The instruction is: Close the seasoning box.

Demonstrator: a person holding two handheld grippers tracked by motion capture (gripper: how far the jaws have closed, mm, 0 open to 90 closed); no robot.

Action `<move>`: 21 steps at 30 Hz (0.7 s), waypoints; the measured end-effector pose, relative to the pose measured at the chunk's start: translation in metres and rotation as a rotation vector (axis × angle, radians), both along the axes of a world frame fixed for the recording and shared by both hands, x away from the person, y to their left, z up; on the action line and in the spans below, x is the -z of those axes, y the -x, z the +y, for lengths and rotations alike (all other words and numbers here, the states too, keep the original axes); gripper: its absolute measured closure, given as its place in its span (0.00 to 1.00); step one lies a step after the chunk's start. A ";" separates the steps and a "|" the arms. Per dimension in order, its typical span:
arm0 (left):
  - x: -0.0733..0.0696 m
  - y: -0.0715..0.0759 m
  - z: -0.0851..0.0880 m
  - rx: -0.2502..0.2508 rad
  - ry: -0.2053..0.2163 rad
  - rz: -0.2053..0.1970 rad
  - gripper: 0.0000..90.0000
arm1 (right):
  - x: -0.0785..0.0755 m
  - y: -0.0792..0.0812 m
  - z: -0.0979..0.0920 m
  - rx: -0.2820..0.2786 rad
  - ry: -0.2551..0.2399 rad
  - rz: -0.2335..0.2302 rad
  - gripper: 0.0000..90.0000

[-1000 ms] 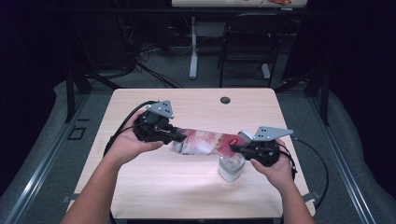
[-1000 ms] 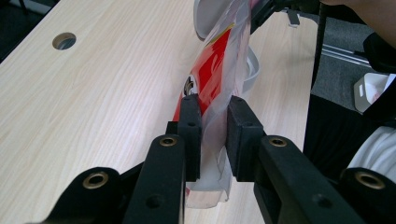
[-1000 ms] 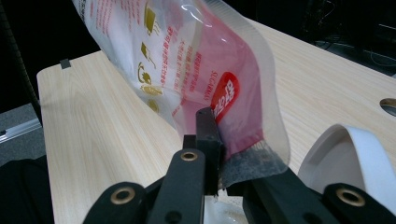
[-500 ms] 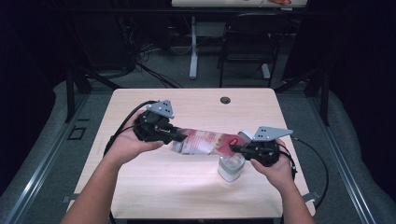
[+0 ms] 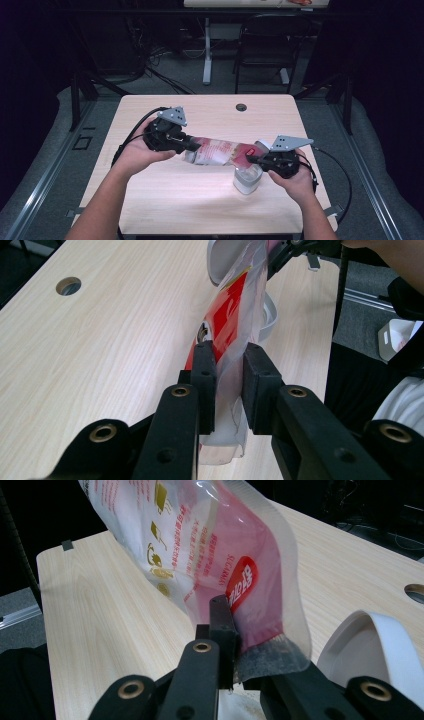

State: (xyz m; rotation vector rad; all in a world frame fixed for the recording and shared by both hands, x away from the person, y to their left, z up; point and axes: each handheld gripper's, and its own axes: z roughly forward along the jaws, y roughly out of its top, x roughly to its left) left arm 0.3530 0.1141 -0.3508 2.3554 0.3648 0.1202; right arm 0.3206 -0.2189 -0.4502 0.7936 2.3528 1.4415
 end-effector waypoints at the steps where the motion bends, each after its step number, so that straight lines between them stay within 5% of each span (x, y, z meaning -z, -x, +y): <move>1: 0.000 0.000 0.000 0.000 0.000 -0.001 0.87 | 0.000 0.000 0.000 0.001 -0.001 0.000 0.98; 21: -0.002 0.000 -0.003 0.005 -0.003 -0.003 0.87 | 0.001 0.000 0.000 0.004 0.003 0.001 0.98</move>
